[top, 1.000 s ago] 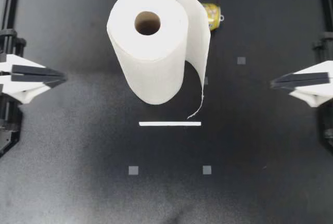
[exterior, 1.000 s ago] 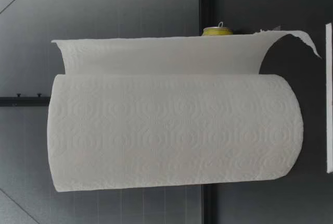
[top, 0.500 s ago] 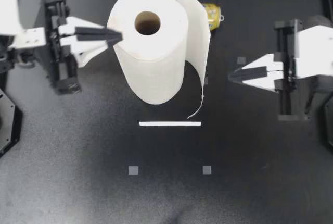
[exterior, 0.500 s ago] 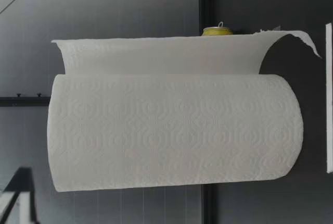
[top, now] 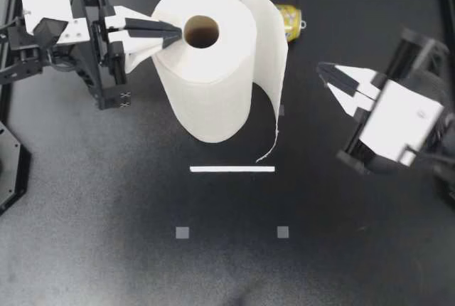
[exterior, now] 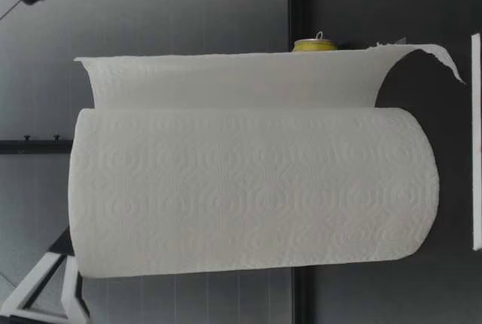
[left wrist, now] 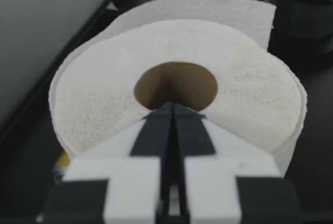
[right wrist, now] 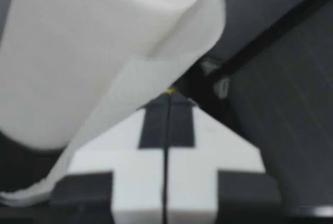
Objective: Pick up a piece of paper towel and place it on the spilled liquid.
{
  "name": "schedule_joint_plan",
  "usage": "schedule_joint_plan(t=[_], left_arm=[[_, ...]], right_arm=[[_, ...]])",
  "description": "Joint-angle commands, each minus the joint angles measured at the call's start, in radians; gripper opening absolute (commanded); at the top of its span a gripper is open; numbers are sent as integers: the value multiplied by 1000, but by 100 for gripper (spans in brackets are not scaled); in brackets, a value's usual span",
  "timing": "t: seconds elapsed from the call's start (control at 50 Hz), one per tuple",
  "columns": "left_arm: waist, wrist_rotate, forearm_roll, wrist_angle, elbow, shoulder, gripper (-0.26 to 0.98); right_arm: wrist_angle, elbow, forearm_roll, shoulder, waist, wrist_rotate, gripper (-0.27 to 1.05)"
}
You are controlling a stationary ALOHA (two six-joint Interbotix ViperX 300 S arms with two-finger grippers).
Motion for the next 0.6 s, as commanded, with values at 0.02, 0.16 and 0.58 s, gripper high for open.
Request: schedule_joint_plan(t=[0.02, 0.16, 0.58], left_arm=[[5, -3, 3, 21, -21, -15, 4], [6, -5, 3, 51, -21, -11, 4], [6, -5, 3, 55, -17, -14, 4]], right_arm=[[21, 21, -106, 17, 28, 195, -3], [21, 77, -173, 63, 28, 511, 2], [104, 52, -225, 321, 2, 848, 78]])
